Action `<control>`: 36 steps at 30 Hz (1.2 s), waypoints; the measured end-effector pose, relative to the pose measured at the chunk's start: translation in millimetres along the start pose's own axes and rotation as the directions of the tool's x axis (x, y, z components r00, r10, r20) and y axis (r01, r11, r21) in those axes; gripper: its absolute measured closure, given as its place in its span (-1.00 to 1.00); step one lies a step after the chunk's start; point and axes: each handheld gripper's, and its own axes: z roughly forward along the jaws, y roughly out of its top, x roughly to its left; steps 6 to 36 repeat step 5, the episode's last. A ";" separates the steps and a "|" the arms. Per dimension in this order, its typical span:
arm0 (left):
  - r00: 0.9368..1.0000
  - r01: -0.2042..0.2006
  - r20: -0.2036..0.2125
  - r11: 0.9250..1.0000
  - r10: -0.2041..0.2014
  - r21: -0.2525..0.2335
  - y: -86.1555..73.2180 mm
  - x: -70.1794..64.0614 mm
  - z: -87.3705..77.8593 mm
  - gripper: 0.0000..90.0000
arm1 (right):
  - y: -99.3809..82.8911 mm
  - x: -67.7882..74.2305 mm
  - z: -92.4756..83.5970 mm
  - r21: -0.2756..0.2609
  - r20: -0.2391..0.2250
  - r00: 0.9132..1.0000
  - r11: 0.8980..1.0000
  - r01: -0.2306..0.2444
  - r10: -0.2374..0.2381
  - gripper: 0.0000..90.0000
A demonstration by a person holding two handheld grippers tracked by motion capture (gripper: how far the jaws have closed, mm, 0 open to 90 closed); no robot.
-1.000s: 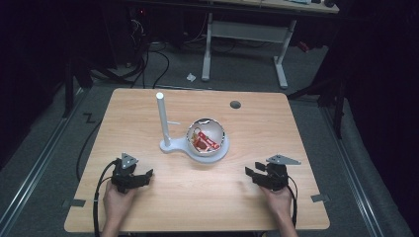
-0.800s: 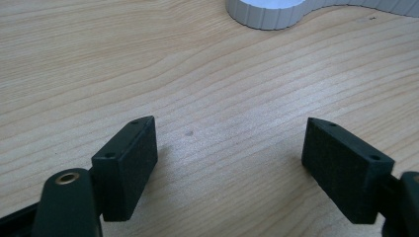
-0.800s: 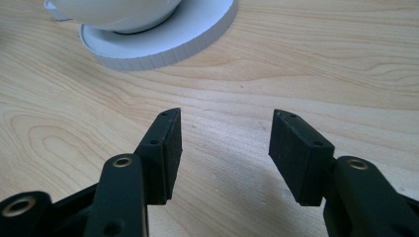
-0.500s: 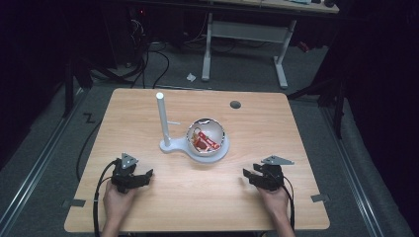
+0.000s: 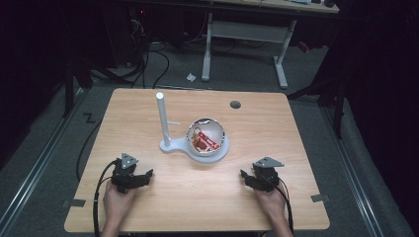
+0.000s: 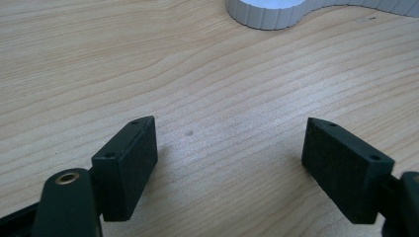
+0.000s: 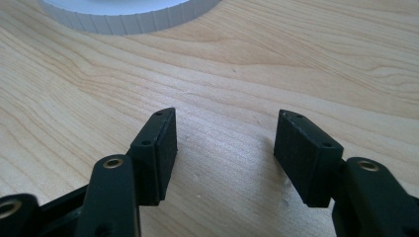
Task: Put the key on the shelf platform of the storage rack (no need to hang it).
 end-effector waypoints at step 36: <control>1.000 0.000 0.000 1.000 0.000 0.000 0.0 0.0 0.0 -0.51 | 0.2 -0.9 0.1 0.005 -0.003 1.000 1.000 -0.011 0.011 -0.11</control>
